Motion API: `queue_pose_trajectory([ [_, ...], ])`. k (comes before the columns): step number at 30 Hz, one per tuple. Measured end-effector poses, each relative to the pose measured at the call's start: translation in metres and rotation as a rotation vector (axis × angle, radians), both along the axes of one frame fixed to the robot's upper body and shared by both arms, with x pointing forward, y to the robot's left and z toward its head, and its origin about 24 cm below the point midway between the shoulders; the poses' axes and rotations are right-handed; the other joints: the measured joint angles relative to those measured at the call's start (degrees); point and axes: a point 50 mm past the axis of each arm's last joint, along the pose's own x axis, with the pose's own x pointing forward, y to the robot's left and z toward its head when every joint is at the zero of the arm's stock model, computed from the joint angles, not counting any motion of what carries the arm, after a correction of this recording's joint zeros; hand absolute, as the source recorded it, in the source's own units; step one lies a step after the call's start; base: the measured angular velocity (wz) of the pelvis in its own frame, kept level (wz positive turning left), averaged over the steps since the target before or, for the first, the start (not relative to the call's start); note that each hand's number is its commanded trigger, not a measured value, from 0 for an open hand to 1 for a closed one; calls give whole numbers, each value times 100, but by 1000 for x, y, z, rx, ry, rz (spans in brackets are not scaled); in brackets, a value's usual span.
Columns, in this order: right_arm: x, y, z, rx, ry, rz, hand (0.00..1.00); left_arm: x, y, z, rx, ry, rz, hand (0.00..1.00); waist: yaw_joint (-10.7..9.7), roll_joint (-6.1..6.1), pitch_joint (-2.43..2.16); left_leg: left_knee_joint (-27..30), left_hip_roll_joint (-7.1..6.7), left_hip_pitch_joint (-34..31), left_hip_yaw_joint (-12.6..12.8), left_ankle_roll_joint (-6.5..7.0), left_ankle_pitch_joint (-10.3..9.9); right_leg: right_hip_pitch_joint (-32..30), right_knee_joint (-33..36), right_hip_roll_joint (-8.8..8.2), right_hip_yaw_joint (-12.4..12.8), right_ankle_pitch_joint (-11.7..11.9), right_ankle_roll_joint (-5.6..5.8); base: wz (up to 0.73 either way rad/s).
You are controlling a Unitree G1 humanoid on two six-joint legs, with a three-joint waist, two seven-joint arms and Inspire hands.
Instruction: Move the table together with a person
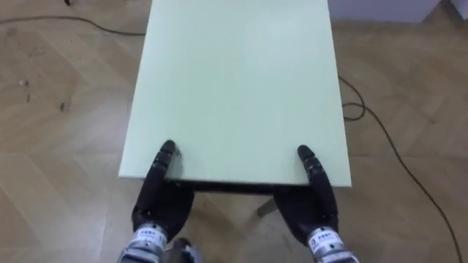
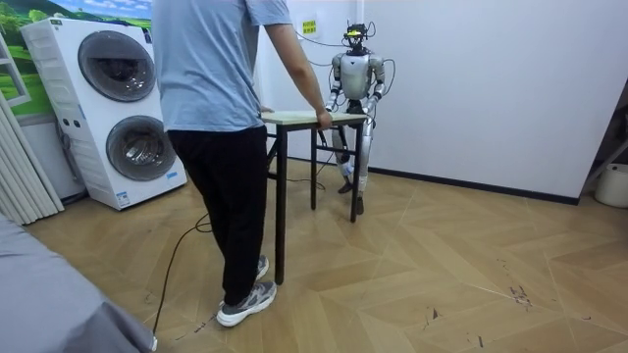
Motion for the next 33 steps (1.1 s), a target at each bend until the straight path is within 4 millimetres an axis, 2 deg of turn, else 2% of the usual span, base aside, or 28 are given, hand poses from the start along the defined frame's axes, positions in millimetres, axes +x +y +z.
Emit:
queue_pose_trajectory([
  [2,-2,0,-2,-1,9,-9,100,-1,-1,-1,-1,9,-4,100,104,53,8,-536,-80,208,-2,-257,453,19,-158,61,-26,159,-120,-11],
  [3,-3,-2,-2,-2,6,-19,100,-1,-2,-1,-3,13,-5,100,200,69,-1,-927,-136,337,-92,-667,778,-21,-341,32,-73,330,-216,-37],
  [4,-2,-4,-1,-17,1,-10,100,-4,-3,-3,-11,21,8,100,285,120,-1,-643,-114,376,-249,-635,601,-78,-422,-38,-323,473,-268,-49],
  [5,-2,-4,-2,-25,0,-6,100,-7,-4,-4,-21,29,16,100,329,179,-9,-316,-79,382,-286,-572,338,-70,-481,-40,-386,544,-292,-61],
  [6,-3,-7,-2,-46,-2,0,100,-11,-6,-7,-46,44,28,100,369,326,-25,435,-50,399,-448,-517,-211,-66,-549,-55,-570,650,-339,-32],
  [7,-3,-9,-2,-62,-3,6,100,-13,-8,-8,-67,57,26,100,356,449,-20,1066,-38,460,-612,-520,-609,-69,-541,-62,-705,697,-381,-21],
  [10,-3,-9,-2,-68,2,5,100,-14,-9,-9,-70,71,23,100,322,561,-30,2145,37,937,-793,-637,-1179,-153,-410,-55,-877,736,-488,5],
  [12,-2,-9,-1,-72,-4,-1,100,-13,-10,-8,-75,69,24,100,272,600,-32,2363,42,1421,-880,-711,-1321,-263,-260,-55,-939,744,-523,16],
  [14,1,-10,2,-79,-21,-4,100,-10,-12,-7,-82,60,23,100,203,663,-30,2347,68,1945,-892,-758,-1349,-504,-43,-53,-964,761,-553,8],
  [15,5,-10,5,-82,-37,-7,100,-7,-14,-5,-87,49,21,100,132,757,-24,2130,71,2285,-980,-857,-1381,-674,103,-47,-1047,769,-562,21],
  [16,8,-11,7,-84,-50,-15,100,-2,-14,-2,-86,39,18,100,23,818,-30,1605,13,2590,-1039,-1053,-1724,-852,269,-59,-1103,808,-547,24],
  [17,10,-10,8,-82,-55,-18,100,0,-15,-1,-85,34,17,100,-1,836,-27,1281,-63,2711,-1024,-1097,-1909,-947,318,-75,-1120,836,-538,12],
  [18,11,-10,10,-82,-60,-19,100,3,-15,1,-82,32,17,100,-7,843,-29,801,-169,2798,-987,-1070,-2102,-1086,358,-127,-1120,927,-515,8],
  [19,11,-10,10,-87,-64,-18,100,4,-15,1,-84,33,21,100,-93,911,-36,443,-206,2865,-952,-1074,-2209,-1138,245,-142,-1154,1121,-518,13],
  [21,11,-10,11,-90,-69,-19,100,5,-17,2,-85,31,14,100,-164,976,-37,25,-305,2881,-844,-1041,-2292,-1245,83,-207,-1140,1365,-462,21],
  [22,12,-11,11,-93,-72,-23,100,8,-18,3,-83,33,10,100,-163,981,-38,-135,-416,2876,-836,-998,-2315,-1350,49,-265,-1083,1500,-432,9],
  [23,12,-11,11,-93,-73,-23,100,9,-18,4,-82,34,10,100,-167,982,-37,-201,-476,2868,-840,-990,-2318,-1402,55,-315,-1063,1566,-425,0],
  [24,12,-11,11,-95,-72,-23,100,9,-19,3,-80,41,11,100,-198,988,-34,-340,-599,2882,-860,-970,-2306,-1529,174,-440,-1017,1678,-425,9],
  [25,11,-11,11,-99,-68,-21,100,8,-19,3,-78,51,11,100,-240,985,-32,-543,-764,2953,-961,-902,-2279,-1721,488,-613,-994,1727,-428,11],
  [26,10,-12,10,-104,-65,-24,100,8,-19,2,-77,57,12,100,-256,970,-33,-651,-856,2995,-1023,-841,-2256,-1814,564,-650,-985,1747,-406,0],
  [27,8,-13,8,-112,-60,-23,100,6,-18,0,-75,67,17,100,-236,934,-54,-769,-997,2988,-1006,-757,-2220,-1808,421,-713,-902,1809,-353,-14],
  [28,9,-10,8,-108,-61,-19,100,6,-17,-2,-75,73,21,100,-202,932,-55,-773,-1081,2912,-973,-728,-2219,-1767,144,-761,-864,1935,-308,-15],
  [29,8,-10,8,-108,-59,-16,100,5,-18,-3,-77,77,20,100,-216,933,-55,-766,-1111,2873,-954,-716,-2214,-1754,50,-786,-845,1994,-278,0],
  [31,4,-11,2,-114,-29,-13,100,3,-19,-9,-77,106,15,100,-266,925,-52,-835,-1231,2894,-911,-496,-2094,-1576,-247,-827,-792,2272,-185,13],
  [32,2,-11,0,-112,-20,-13,100,2,-19,-11,-76,114,13,100,-271,918,-55,-838,-1244,2902,-897,-467,-2078,-1534,-313,-830,-776,2344,-164,12],
  [33,-1,-11,-1,-110,-8,-15,100,1,-19,-12,-75,122,10,100,-286,861,-50,-887,-1316,2883,-850,-357,-2016,-1498,-415,-894,-772,2487,-106,23],
])
